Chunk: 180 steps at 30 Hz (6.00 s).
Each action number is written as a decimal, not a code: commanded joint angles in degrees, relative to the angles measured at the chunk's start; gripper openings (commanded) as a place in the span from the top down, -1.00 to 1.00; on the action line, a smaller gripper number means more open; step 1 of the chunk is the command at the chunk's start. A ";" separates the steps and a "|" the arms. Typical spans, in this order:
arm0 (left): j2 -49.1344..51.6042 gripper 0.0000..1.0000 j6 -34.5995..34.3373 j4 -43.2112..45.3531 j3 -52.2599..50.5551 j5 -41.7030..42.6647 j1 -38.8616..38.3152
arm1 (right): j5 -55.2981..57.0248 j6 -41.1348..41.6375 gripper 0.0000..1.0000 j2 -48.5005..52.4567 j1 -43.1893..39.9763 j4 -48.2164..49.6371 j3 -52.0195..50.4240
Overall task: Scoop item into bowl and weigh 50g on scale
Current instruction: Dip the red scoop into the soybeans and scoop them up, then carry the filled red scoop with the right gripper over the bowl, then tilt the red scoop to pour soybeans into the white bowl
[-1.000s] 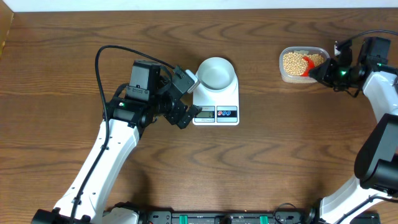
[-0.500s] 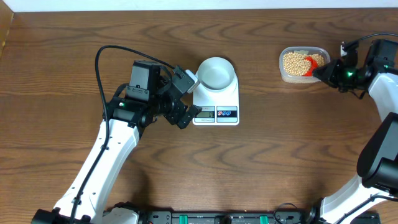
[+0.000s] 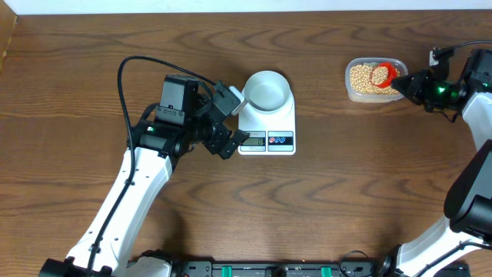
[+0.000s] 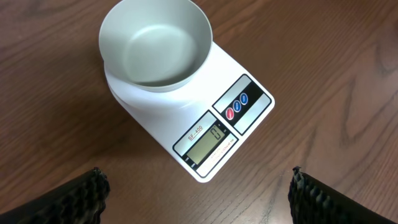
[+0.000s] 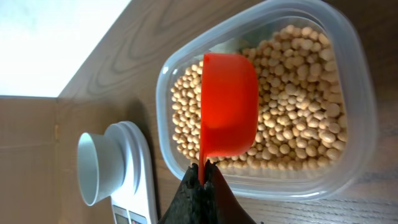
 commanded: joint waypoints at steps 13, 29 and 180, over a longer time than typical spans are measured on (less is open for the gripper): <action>0.02 -0.89 0.57 0.00 -0.42 0.33 -0.02 | -13.35 1.49 0.97 0.39 -1.97 3.08 -0.31; 0.02 -0.89 0.57 0.00 -0.42 0.33 -0.02 | -18.14 8.31 0.97 0.39 1.25 9.38 -0.31; 0.02 -0.89 0.57 0.00 -0.42 0.33 -0.02 | 20.85 2.60 0.97 -10.14 41.66 5.70 -0.26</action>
